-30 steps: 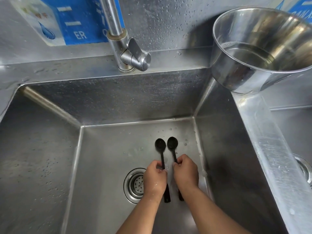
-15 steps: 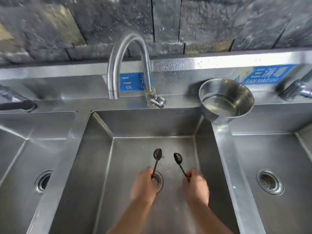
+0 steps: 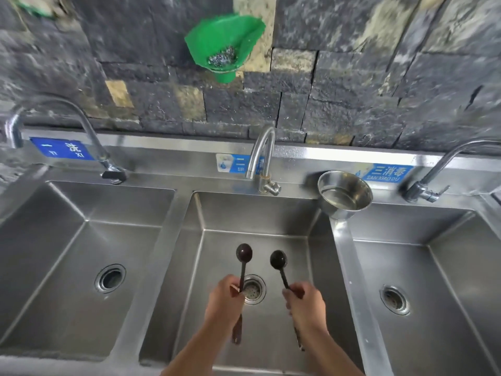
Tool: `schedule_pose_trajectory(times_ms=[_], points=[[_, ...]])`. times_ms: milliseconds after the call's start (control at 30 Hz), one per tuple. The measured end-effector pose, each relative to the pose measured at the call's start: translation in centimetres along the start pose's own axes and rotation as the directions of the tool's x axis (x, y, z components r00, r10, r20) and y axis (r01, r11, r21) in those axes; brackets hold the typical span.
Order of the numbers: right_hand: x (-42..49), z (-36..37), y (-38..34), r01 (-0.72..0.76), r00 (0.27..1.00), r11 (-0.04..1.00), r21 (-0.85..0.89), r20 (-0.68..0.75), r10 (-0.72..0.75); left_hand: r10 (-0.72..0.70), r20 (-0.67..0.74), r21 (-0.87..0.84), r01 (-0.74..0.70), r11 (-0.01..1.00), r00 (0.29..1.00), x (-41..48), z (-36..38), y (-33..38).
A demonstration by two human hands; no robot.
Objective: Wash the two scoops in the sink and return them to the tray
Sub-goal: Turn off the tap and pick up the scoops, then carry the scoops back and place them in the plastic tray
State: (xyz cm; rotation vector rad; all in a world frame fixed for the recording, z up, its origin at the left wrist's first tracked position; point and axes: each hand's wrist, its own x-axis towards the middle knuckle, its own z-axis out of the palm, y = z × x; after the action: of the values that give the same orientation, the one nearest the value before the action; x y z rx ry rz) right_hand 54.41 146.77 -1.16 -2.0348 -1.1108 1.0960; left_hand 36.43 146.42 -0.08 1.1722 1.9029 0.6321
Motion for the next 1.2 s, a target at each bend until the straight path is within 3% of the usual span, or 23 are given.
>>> schedule_pose_trajectory(times_ms=[100,233,433,700,833,1200], points=[[-2.8,0.9,-1.3,-0.119,0.992,0.972,0.205,0.051,0.111,0.003,0.033,-0.056,-0.002,0.998,0.999,-1.1,-2.8,-0.8],[-5.8,1.9,-3.8,-0.284,0.958,0.831,0.479,0.118,0.26,0.02,0.132,-0.225,0.01,0.974,0.991,-1.6,-6.8,-1.6],[-8.8,2.7,-6.6,-0.261,0.965,0.705,0.66,0.16,0.207,0.016,0.21,-0.377,0.066,0.924,0.978,-1.9,-10.8,-1.3],[-9.4,3.0,-7.7,-0.254,0.967,0.671,0.697,0.183,0.177,0.11,0.261,-0.449,0.02,0.893,0.959,-3.0,-12.1,-0.1],[-8.7,2.1,-7.5,-0.228,0.973,0.713,0.663,0.168,0.155,0.145,0.287,-0.418,-0.013,0.908,0.947,-2.6,-11.8,0.8],[-7.9,-3.8,-2.4,-0.151,0.988,0.764,0.627,0.126,0.091,0.179,0.33,-0.351,-0.055,0.935,0.927,-5.6,-4.1,4.4]])
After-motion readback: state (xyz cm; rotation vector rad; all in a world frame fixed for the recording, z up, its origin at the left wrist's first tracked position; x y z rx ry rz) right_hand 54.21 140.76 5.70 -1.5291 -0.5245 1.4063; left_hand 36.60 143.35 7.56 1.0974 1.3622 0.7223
